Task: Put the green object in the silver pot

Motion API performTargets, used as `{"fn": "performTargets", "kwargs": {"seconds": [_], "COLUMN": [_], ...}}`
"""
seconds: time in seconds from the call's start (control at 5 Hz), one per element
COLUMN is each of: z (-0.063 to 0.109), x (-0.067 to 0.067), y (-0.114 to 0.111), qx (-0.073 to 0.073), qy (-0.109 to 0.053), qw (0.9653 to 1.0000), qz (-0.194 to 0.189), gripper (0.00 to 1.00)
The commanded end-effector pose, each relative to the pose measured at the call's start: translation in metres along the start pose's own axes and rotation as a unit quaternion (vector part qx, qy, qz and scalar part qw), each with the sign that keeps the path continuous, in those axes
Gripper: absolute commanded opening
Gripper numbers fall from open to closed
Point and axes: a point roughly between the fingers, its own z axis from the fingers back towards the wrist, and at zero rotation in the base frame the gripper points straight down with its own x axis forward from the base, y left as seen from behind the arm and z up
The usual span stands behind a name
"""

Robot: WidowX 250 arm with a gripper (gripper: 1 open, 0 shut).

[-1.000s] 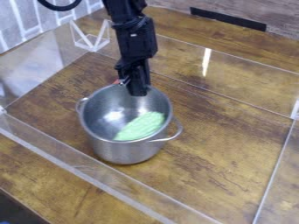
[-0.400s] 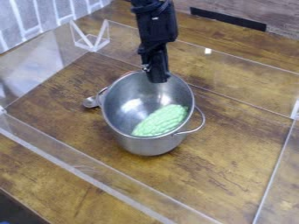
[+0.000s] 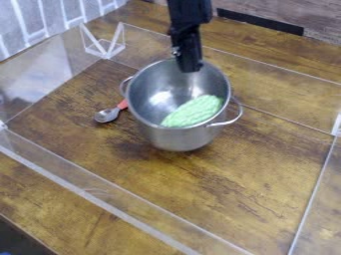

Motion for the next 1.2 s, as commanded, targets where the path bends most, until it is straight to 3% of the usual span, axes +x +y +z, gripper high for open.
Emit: {"fn": "performTargets", "kwargs": {"seconds": [0.0, 0.2, 0.4, 0.6, 0.8, 1.0], "z": [0.035, 0.045, 0.065, 0.044, 0.021, 0.009], "x": [0.011, 0.015, 0.017, 0.011, 0.005, 0.002], "y": [0.002, -0.015, -0.021, -0.018, -0.014, -0.016], "qx": [0.037, 0.050, 0.055, 0.050, 0.044, 0.041], "qy": [-0.025, -0.043, -0.061, -0.070, -0.081, -0.091], "qw": [0.9990, 0.9969, 0.9928, 0.9921, 0.9910, 0.9896], "qz": [0.000, 0.043, 0.087, 0.091, 0.096, 0.103], "gripper": [0.00, 1.00, 0.00, 1.00, 1.00, 1.00]}}
